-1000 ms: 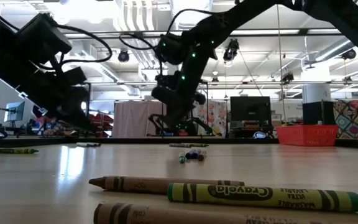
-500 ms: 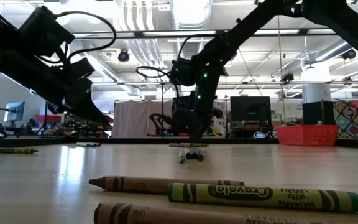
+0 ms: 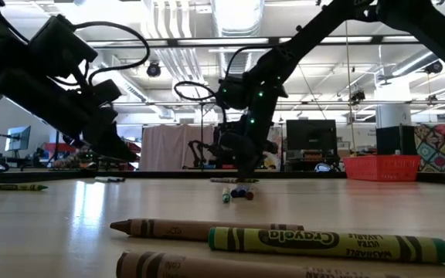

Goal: Sort crayons
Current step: Put the green crayon into the yellow bin

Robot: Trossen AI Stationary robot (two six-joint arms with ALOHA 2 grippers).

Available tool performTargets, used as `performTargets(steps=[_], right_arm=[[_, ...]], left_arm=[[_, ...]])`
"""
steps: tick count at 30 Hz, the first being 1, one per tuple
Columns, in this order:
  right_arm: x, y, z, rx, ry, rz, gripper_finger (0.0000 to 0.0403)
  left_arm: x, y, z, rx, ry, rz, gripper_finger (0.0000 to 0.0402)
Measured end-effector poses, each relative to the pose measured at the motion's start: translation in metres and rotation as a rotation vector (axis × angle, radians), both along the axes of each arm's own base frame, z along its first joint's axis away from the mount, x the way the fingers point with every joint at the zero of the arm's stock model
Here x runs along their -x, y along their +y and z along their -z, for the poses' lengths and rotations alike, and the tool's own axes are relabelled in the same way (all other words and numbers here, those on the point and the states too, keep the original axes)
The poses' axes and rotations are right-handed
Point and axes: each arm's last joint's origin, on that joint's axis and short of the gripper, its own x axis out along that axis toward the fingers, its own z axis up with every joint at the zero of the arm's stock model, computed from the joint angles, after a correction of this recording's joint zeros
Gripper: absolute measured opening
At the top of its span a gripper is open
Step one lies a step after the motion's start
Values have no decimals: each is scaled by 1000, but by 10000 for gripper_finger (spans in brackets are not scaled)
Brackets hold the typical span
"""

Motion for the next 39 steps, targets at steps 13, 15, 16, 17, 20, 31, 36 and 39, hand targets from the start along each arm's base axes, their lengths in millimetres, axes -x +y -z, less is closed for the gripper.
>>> performTargets(steps=[13,15,16,17,20,31,36,39], right_arm=[[7,30,-6,53,128,32,10],[12,47,-12,50,175,3,10],[14,58,-16,44,194,-18,10],[17,67,-22,39,199,-29,10],[32,97,-39,23,233,-49,9],[105,167,-81,-30,214,140,9],[138,192,-90,-59,225,285,9],[155,209,-95,-77,258,356,9]], left_arm=[[-6,0,3,-1,-37,-4,39],[-7,0,5,-3,-26,-3,39],[-6,0,6,-4,-19,-3,39],[-7,0,7,-4,-17,-3,39],[-7,-1,9,-9,-3,1,39],[-35,-2,3,-171,55,51,39],[-66,-6,-3,-161,70,184,39],[-88,-9,-9,-151,56,290,39]])
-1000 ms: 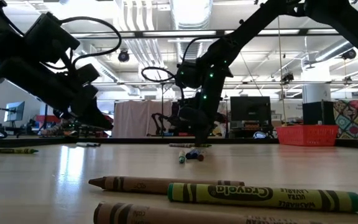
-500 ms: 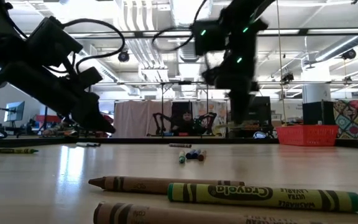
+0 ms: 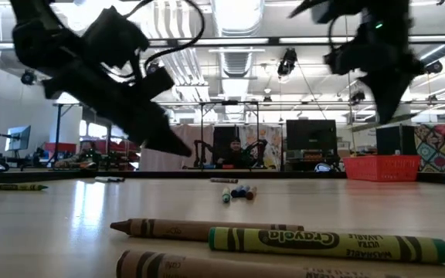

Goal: Sort crayons
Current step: Put the green crayon into the yellow bin

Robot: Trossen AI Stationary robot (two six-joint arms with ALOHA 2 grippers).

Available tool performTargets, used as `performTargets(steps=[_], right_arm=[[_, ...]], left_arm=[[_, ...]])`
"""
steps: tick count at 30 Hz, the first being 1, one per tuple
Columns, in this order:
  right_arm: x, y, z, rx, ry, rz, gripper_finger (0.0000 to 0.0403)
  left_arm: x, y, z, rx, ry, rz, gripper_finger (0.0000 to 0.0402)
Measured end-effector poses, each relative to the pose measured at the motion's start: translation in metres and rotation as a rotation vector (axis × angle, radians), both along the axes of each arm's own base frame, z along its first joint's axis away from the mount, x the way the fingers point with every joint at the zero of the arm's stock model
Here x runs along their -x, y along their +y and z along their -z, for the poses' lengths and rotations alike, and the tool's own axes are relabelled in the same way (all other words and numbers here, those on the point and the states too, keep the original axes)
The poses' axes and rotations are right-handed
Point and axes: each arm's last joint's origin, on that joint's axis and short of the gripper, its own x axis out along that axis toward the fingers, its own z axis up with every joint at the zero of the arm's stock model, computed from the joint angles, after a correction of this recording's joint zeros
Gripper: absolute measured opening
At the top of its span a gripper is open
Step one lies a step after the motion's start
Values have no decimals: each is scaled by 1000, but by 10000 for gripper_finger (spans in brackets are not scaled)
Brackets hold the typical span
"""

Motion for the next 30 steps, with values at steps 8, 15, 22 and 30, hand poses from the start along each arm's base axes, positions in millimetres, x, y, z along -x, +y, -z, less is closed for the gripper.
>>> performTargets(steps=[8,15,22,30], right_arm=[[27,40,-10,-71,59,55,9],[42,67,-13,-194,118,37,9],[61,100,-11,-231,177,94,9],[91,152,-4,-271,233,217,9]], left_arm=[[-24,1,-25,-46,-94,91,39],[-22,8,-33,51,-240,407,39],[-17,6,-33,146,-325,695,39],[-16,6,-32,177,-319,681,39]])
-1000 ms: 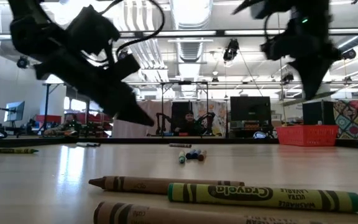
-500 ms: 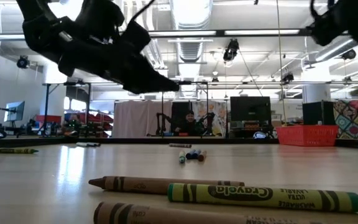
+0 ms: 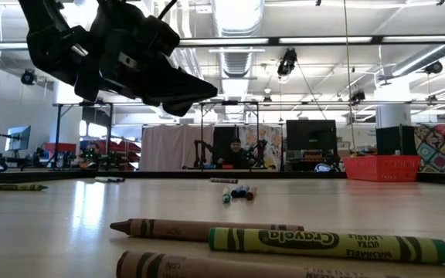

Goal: Sort crayons
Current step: Put the green crayon into the yellow bin, then put the brown crayon into the yellow bin

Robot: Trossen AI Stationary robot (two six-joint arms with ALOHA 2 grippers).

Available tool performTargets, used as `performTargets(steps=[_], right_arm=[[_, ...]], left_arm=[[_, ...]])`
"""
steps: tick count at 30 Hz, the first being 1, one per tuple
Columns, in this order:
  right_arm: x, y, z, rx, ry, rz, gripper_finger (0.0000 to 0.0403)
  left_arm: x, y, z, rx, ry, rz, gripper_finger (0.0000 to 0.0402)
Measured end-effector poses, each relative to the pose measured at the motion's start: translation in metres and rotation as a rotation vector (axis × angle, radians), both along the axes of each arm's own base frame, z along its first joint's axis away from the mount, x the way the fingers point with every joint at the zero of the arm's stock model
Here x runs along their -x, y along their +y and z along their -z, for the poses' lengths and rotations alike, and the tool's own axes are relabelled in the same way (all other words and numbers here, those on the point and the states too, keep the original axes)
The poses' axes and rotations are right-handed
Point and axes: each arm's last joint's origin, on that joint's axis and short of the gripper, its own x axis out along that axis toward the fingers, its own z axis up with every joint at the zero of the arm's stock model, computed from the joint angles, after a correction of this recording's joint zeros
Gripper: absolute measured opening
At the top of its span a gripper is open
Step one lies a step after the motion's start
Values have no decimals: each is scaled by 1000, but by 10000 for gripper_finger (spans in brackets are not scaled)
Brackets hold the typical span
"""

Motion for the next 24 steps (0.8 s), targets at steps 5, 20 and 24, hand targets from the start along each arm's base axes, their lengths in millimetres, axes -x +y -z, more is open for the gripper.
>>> performTargets(steps=[5,20,24], right_arm=[[15,14,2,33,-4,14,16],[2,23,19,109,-152,-123,135],[-17,5,16,193,-266,-189,140]], left_arm=[[0,7,1,16,19,-125,39],[4,48,-1,184,52,-342,39],[11,68,-1,288,104,-502,39]])
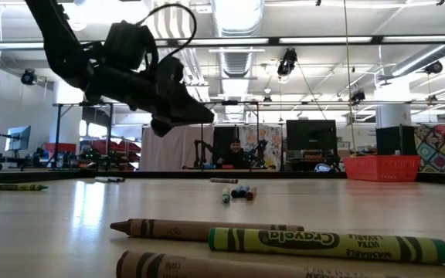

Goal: Sort crayons
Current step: Put the brown crayon into the yellow bin

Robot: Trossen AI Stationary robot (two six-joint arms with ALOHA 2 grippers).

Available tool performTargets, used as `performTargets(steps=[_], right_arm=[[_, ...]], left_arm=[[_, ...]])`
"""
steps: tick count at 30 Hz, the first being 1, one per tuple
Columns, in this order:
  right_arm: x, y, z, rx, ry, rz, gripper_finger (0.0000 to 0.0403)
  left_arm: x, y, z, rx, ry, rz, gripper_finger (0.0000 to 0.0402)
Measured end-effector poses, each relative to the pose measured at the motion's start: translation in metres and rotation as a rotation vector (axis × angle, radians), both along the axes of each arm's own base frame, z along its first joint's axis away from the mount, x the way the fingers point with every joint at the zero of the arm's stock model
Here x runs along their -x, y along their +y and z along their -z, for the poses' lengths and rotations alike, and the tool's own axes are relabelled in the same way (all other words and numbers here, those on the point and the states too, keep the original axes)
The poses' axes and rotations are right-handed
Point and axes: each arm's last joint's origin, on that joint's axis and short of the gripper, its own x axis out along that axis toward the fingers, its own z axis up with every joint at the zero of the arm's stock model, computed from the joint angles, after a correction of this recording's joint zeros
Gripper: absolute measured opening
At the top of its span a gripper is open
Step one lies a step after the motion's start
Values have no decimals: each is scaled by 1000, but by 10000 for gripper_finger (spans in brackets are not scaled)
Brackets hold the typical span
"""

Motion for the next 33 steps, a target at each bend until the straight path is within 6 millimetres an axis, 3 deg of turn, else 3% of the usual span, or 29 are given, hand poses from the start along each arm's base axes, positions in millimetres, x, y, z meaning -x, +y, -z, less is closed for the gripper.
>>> performTargets(steps=[7,15,19,25,30,33], right_arm=[[-42,-51,-4,216,-123,-165,138],[-83,-125,-1,567,-208,-127,145],[-105,-152,16,557,-328,-205,146],[-137,-197,27,484,-746,-399,146],[-140,-242,23,511,-855,-318,149],[-139,-257,28,510,-842,-263,152]], left_arm=[[6,10,2,43,54,-63,39],[3,-17,1,-35,-22,-97,39],[11,-30,2,-49,-127,-68,39],[34,-28,9,-42,-209,-177,39],[44,-26,14,-53,-203,-297,43],[47,-24,16,-60,-189,-376,61]])
